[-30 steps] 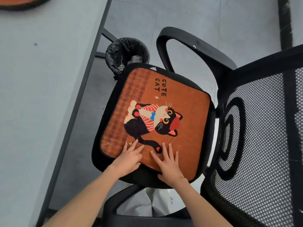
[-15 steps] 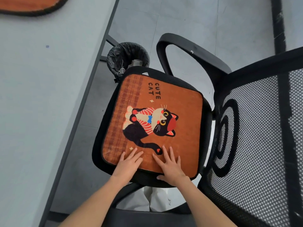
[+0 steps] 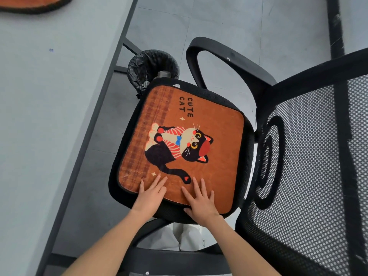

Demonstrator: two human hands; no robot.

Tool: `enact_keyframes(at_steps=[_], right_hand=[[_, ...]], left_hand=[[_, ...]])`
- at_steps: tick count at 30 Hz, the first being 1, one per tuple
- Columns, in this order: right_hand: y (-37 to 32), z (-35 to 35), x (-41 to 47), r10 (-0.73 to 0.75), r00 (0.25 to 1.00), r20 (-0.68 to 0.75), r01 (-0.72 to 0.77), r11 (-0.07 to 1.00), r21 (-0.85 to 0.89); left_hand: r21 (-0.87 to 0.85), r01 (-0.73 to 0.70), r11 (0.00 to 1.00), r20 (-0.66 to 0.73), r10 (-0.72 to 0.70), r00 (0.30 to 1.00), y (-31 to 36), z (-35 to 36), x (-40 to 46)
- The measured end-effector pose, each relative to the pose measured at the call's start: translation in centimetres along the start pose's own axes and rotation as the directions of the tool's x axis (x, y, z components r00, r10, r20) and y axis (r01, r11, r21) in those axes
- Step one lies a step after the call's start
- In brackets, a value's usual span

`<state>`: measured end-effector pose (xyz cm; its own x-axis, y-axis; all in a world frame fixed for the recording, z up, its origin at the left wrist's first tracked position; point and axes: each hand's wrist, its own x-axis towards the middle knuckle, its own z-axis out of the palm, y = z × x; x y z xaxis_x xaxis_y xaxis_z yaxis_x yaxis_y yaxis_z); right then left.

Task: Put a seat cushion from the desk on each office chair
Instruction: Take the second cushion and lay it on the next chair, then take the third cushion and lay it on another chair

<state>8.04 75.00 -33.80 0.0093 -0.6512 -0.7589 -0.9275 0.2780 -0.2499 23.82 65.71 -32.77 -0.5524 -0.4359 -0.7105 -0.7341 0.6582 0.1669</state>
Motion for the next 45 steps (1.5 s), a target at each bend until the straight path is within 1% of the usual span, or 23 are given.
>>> enact_keyframes(at_steps=[5, 8, 11, 14, 16, 18, 19, 21, 24, 26, 28, 29, 30, 31, 32, 34, 36, 39, 42, 45], right_hand=[[0.4, -0.4, -0.3, -0.003, 0.998, -0.058, 0.003, 1.000, 0.006], [-0.1, -1.5, -1.2, 0.046, 0.994, -0.101, -0.034, 0.993, 0.115], [-1.2, -3.4, -3.3, 0.104, 0.968, -0.228, -0.038, 0.960, 0.277], [-2.7, -5.9, -7.3, 0.172, 0.932, -0.320, 0.004, 0.876, 0.482], [-3.8, -7.4, -11.1, 0.187, 0.923, -0.336, 0.040, 0.822, 0.568], [-4.6, -8.1, -15.3, 0.202, 0.932, -0.300, 0.042, 0.764, 0.644], [-5.0, -8.2, -17.6, 0.214, 0.941, -0.262, 0.030, 0.719, 0.694], [-5.7, -8.4, -22.3, 0.240, 0.945, -0.221, 0.037, 0.592, 0.805], [-6.0, -8.0, -29.5, 0.295, 0.930, -0.217, 0.093, 0.384, 0.919], [-5.8, -6.8, -33.5, 0.336, 0.913, -0.232, 0.158, 0.233, 0.960], [-5.6, -5.0, -36.5, 0.383, 0.890, -0.246, 0.234, 0.078, 0.969], [-5.5, -3.9, -37.7, 0.420, 0.874, -0.243, 0.260, 0.019, 0.966], [-5.5, -2.6, -38.7, 0.462, 0.857, -0.227, 0.272, -0.032, 0.962], [-5.5, -1.1, -39.5, 0.513, 0.834, -0.203, 0.280, -0.076, 0.957], [-5.5, 0.6, -40.3, 0.574, 0.801, -0.173, 0.285, -0.110, 0.952], [-5.7, 4.1, -41.7, 0.686, 0.722, -0.085, 0.281, -0.179, 0.943], [-6.0, 7.0, -43.1, 0.753, 0.657, 0.000, 0.294, -0.257, 0.921], [-5.7, 10.4, -45.7, 0.818, 0.565, 0.107, 0.367, -0.365, 0.856], [-3.8, 13.4, -48.3, 0.881, 0.435, 0.186, 0.434, -0.386, 0.814], [0.0, 16.0, -50.2, 0.911, 0.323, 0.256, 0.469, -0.389, 0.793]], left_hand=[[-0.100, 0.006, 0.995, -0.036, -0.010, 0.999, 0.0, -0.1, -0.3], [-0.225, 0.027, 0.974, -0.125, -0.057, 0.991, 1.2, -1.4, -0.7], [-0.416, 0.052, 0.908, -0.254, -0.170, 0.952, 2.5, -3.8, -2.7], [-0.616, 0.048, 0.786, -0.276, -0.273, 0.922, 4.2, -6.1, -6.5], [-0.690, 0.004, 0.724, -0.264, -0.256, 0.930, 5.6, -7.5, -10.4], [-0.725, -0.045, 0.688, -0.267, -0.220, 0.938, 6.9, -8.3, -14.6], [-0.739, -0.056, 0.671, -0.264, -0.212, 0.941, 7.5, -8.6, -17.0], [-0.786, -0.070, 0.614, -0.256, -0.219, 0.942, 8.6, -9.3, -21.3], [-0.885, -0.128, 0.448, -0.275, -0.279, 0.920, 10.3, -10.1, -26.8], [-0.907, -0.161, 0.389, -0.288, -0.294, 0.911, 11.3, -9.6, -29.5], [-0.918, -0.176, 0.356, -0.282, -0.272, 0.920, 12.4, -9.1, -31.3], [-0.932, -0.172, 0.319, -0.260, -0.259, 0.930, 12.9, -8.8, -31.9], [-0.948, -0.153, 0.278, -0.221, -0.234, 0.947, 13.4, -8.7, -32.3], [-0.954, -0.126, 0.271, -0.183, -0.199, 0.963, 14.0, -8.6, -32.6], [-0.949, -0.110, 0.296, -0.158, -0.146, 0.977, 14.8, -8.5, -32.8], [-0.914, -0.111, 0.390, -0.120, 0.001, 0.993, 16.9, -8.4, -33.0], [-0.878, -0.156, 0.453, -0.097, 0.151, 0.984, 19.4, -8.7, -32.6], [-0.828, -0.260, 0.497, -0.099, 0.328, 0.940, 24.4, -9.8, -31.7], [-0.779, -0.385, 0.495, -0.105, 0.503, 0.858, 30.6, -11.1, -30.9], [-0.784, -0.422, 0.456, -0.085, 0.594, 0.800, 37.6, -11.9, -29.9]])
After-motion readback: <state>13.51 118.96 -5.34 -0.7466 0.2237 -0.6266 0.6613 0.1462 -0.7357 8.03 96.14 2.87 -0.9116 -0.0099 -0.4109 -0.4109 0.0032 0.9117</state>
